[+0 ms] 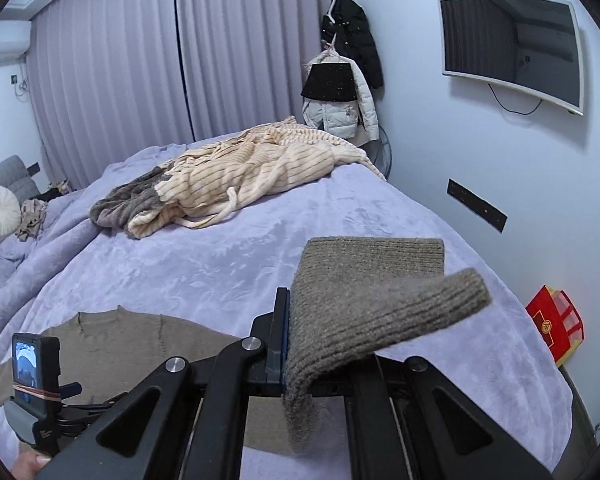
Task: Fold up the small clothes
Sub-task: 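Carry the sleeve across the sweater body with the right tool and lower it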
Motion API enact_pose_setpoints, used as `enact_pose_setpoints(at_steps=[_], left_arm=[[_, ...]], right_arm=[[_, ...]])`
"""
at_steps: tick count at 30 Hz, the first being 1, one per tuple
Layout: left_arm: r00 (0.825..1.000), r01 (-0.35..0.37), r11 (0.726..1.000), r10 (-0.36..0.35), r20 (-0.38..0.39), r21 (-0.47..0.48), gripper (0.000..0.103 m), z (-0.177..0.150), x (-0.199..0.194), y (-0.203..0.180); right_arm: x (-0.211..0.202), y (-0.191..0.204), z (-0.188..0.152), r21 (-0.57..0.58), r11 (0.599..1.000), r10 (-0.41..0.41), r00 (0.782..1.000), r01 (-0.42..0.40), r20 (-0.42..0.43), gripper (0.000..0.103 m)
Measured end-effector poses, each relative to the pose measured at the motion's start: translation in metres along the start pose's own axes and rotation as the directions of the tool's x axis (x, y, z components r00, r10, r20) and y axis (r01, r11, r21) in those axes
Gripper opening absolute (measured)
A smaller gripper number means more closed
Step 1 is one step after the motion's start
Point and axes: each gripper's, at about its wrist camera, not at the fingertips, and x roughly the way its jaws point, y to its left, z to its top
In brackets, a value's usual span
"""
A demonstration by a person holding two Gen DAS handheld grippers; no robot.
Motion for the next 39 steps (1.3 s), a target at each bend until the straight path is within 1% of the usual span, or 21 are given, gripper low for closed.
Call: enact_pose_setpoints(at_steps=[6,9,15,21,26,33,39], left_arm=[[1.0,-0.006,1.0,0.006,-0.01,-0.021,0.103,-0.013,-0.01,0.047],[1.0,-0.005,0.999,0.004,-0.012,-0.051,0.103,-0.019,-0.012,0.067],[1.0,0.002,0.996,-0.002,-0.01,-0.089,0.103,-0.028,-0.016,0.101],[1.0,-0.004,0.993,0.002,-0.018,-0.118,0.103,-0.037,-0.015,0.131],[1.0,-0.006,0.989,0.003,-0.02,-0.149,0.103,-0.045,-0.016,0.156],[1.0,-0.013,0.984,0.009,-0.023,-0.179,0.103,-0.065,-0.02,0.186],[1.0,-0.009,0.972,0.003,-0.024,-0.235,0.103,-0.08,-0.027,0.216]], right_arm=[[0.01,0.07,-0.005,-0.067,0.998,0.006,1.0,-0.007,-0.014,0.006],[0.015,0.1,-0.012,-0.092,0.996,0.015,1.0,-0.018,-0.026,0.006],[0.023,0.159,-0.021,-0.112,0.991,0.072,0.996,-0.077,-0.056,0.006],[0.032,0.219,-0.034,-0.159,0.978,0.121,0.989,-0.133,-0.081,0.006],[0.04,0.259,-0.048,-0.201,0.966,0.141,0.983,-0.162,-0.115,0.006],[0.047,0.305,-0.066,-0.263,0.947,0.152,0.977,-0.187,-0.148,0.006],[0.057,0.347,-0.081,-0.293,0.929,0.172,0.966,-0.224,-0.192,0.006]])
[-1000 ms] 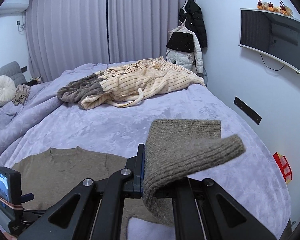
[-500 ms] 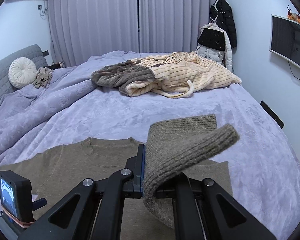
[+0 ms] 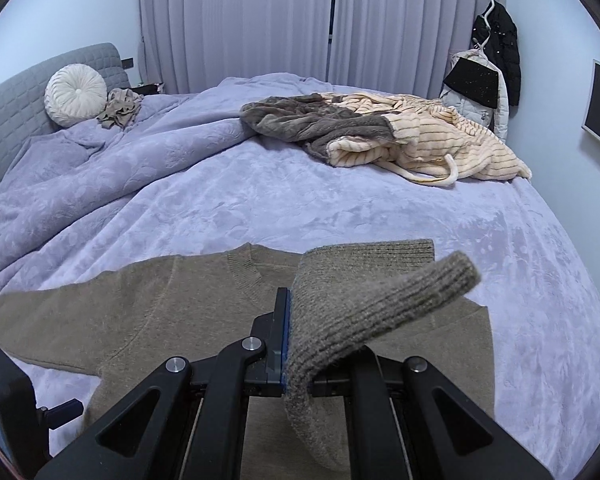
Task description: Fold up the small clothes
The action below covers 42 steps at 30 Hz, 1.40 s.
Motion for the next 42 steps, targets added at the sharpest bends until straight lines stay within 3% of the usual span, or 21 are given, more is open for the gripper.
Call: enact_pose_setpoints(at_steps=[6,17,20,23,27,31,34,37,42], left_arm=[[1.0,0.014,0.998,-0.014,-0.01,-0.064,0.103,-0.007,-0.003,0.025],[1.0,0.011,0.987,-0.013,-0.011,-0.16,0.103,-0.03,-0.01,0.063],[1.0,0.009,0.984,-0.012,-0.017,-0.18,0.103,-0.036,-0.011,0.069],[1.0,0.005,0.982,-0.01,-0.023,-0.189,0.103,-0.041,-0.012,0.072],[1.0,0.003,0.981,-0.008,-0.021,-0.193,0.103,-0.044,-0.018,0.072],[1.0,0.021,0.982,-0.022,-0.001,-0.186,0.103,-0.034,-0.026,0.062],[0.999,0.053,0.989,-0.051,0.015,-0.139,0.103,-0.02,-0.03,0.037],[0.995,0.098,0.993,-0.096,0.029,-0.069,0.103,0.002,-0.029,-0.001],[0.978,0.21,0.974,-0.211,0.0,0.085,0.103,0.042,-0.003,-0.083]], right_arm=[[0.035,0.043,-0.011,-0.062,0.998,0.01,0.997,-0.014,-0.078,0.006],[0.083,0.085,-0.039,-0.145,0.989,-0.017,0.984,-0.009,-0.179,0.008],[0.092,0.096,-0.043,-0.153,0.986,0.027,0.973,-0.064,-0.23,0.013],[0.091,0.107,-0.046,-0.154,0.979,0.091,0.965,-0.132,-0.247,0.029],[0.069,0.109,-0.039,-0.122,0.954,0.24,0.94,-0.275,-0.243,0.044],[0.028,0.066,-0.023,-0.091,0.958,0.259,0.957,-0.272,-0.132,0.061],[0.013,0.01,-0.02,-0.06,0.983,0.167,0.983,-0.171,-0.075,0.068],[0.026,-0.04,-0.028,-0.066,0.997,0.036,0.992,-0.044,-0.119,0.069],[0.065,-0.112,-0.059,-0.007,0.999,-0.054,0.967,0.053,-0.25,0.069]])
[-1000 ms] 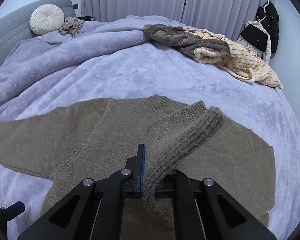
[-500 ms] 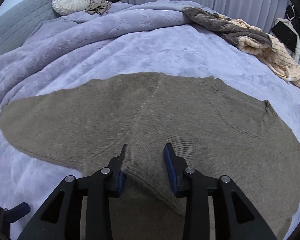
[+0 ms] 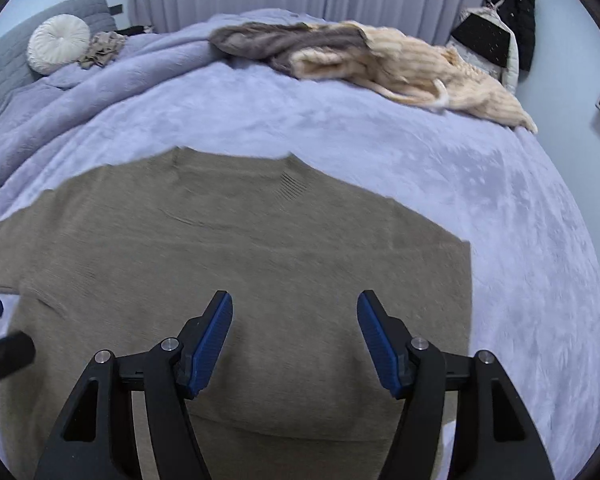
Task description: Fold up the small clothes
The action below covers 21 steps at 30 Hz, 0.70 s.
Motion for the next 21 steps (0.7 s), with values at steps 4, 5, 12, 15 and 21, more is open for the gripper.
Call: enact_pose_setpoints(at_steps=[4,5,12,15,21], left_arm=[[0.995,-0.045,0.996,0.052,-0.088,0.075,0.103,0.015,0.061,-0.022],[0.988,-0.088,0.993,0.097,-0.117,0.08,0.103,0.013,0.074,-0.018],[0.995,-0.084,0.992,0.088,-0.041,0.092,0.103,0.012,0.051,-0.017],[0.994,-0.086,0.992,0.092,-0.056,0.093,0.103,0.022,0.061,-0.027],[0.982,-0.167,0.984,0.171,-0.08,0.058,0.103,0.032,0.077,-0.021]], right_arm=[[0.02,-0.05,-0.019,0.096,0.995,0.015,0.999,-0.011,-0.044,0.068],[0.019,-0.062,-0.021,0.118,0.993,0.015,0.999,-0.011,-0.036,0.068],[-0.015,-0.092,-0.02,0.143,0.988,0.043,0.995,-0.055,0.091,0.069],[0.003,-0.072,-0.004,0.07,0.991,0.113,0.991,-0.118,0.074,0.07],[0.059,-0.08,0.024,0.128,0.99,0.07,0.997,-0.067,-0.025,0.078]])
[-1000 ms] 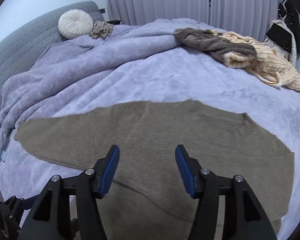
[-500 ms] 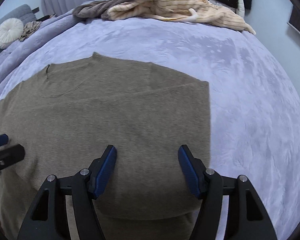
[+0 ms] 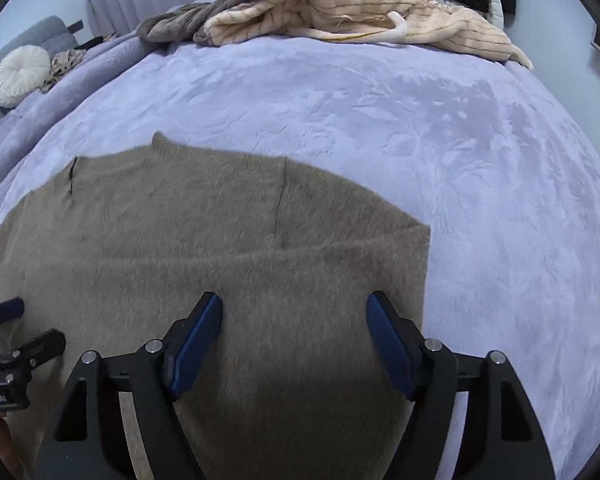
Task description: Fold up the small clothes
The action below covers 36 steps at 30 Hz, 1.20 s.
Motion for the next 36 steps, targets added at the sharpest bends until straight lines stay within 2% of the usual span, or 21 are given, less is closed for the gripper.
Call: enact_pose_setpoints(at_steps=[2,4,8,10,12,14,16,18,22,25,30,36], left_arm=[[0.999,0.019,1.0,-0.019,0.027,-0.017,0.103,-0.004,-0.016,0.002],[0.999,0.037,0.999,-0.037,0.031,-0.002,0.103,-0.013,-0.023,0.002],[1.0,-0.008,0.999,0.007,0.017,0.043,0.103,-0.031,-0.013,-0.003],[0.999,-0.028,0.998,0.026,0.041,0.062,0.103,-0.034,-0.012,-0.009],[0.998,-0.043,0.997,0.041,0.04,0.062,0.103,-0.038,-0.017,-0.012],[0.999,-0.03,0.999,0.029,0.037,0.045,0.103,-0.045,-0.026,-0.011],[0.999,0.004,1.0,-0.006,0.049,0.021,0.103,-0.057,-0.035,0.001],[0.998,0.005,1.0,-0.006,0.056,0.019,0.103,-0.063,-0.04,0.002],[0.999,-0.007,1.0,0.006,0.037,0.026,0.103,-0.077,-0.039,0.005],[1.0,-0.018,0.999,0.017,0.021,0.037,0.103,-0.097,-0.038,0.011],[1.0,-0.016,0.998,0.015,0.008,0.065,0.103,-0.123,-0.043,0.028],[1.0,0.018,0.995,-0.019,0.014,0.099,0.103,-0.174,-0.069,0.072]], right_arm=[[-0.016,0.0,0.0,0.014,1.0,-0.014,1.0,0.014,0.02,0.078],[-0.038,0.005,-0.014,-0.006,1.0,0.023,0.998,-0.023,0.063,0.078],[-0.055,0.026,-0.058,-0.067,0.996,0.061,0.997,-0.058,0.041,0.079],[-0.047,0.037,-0.075,-0.113,0.994,0.014,1.0,-0.013,0.011,0.079],[-0.052,0.043,-0.091,-0.148,0.988,-0.041,0.998,0.049,0.052,0.079],[-0.064,0.047,-0.1,-0.147,0.986,-0.068,0.996,0.076,0.062,0.079],[-0.079,0.051,-0.106,-0.144,0.988,-0.049,0.995,0.062,0.088,0.08],[-0.088,0.059,-0.112,-0.156,0.987,-0.024,0.995,0.038,0.095,0.08],[-0.071,0.071,-0.13,-0.171,0.985,0.011,1.0,-0.013,-0.011,0.08],[-0.073,0.075,-0.14,-0.167,0.986,-0.012,1.0,0.012,0.004,0.081],[-0.081,0.072,-0.154,-0.182,0.983,0.001,0.999,-0.007,-0.032,0.081],[-0.107,0.04,-0.196,-0.27,0.963,-0.038,0.998,0.021,-0.058,0.081]])
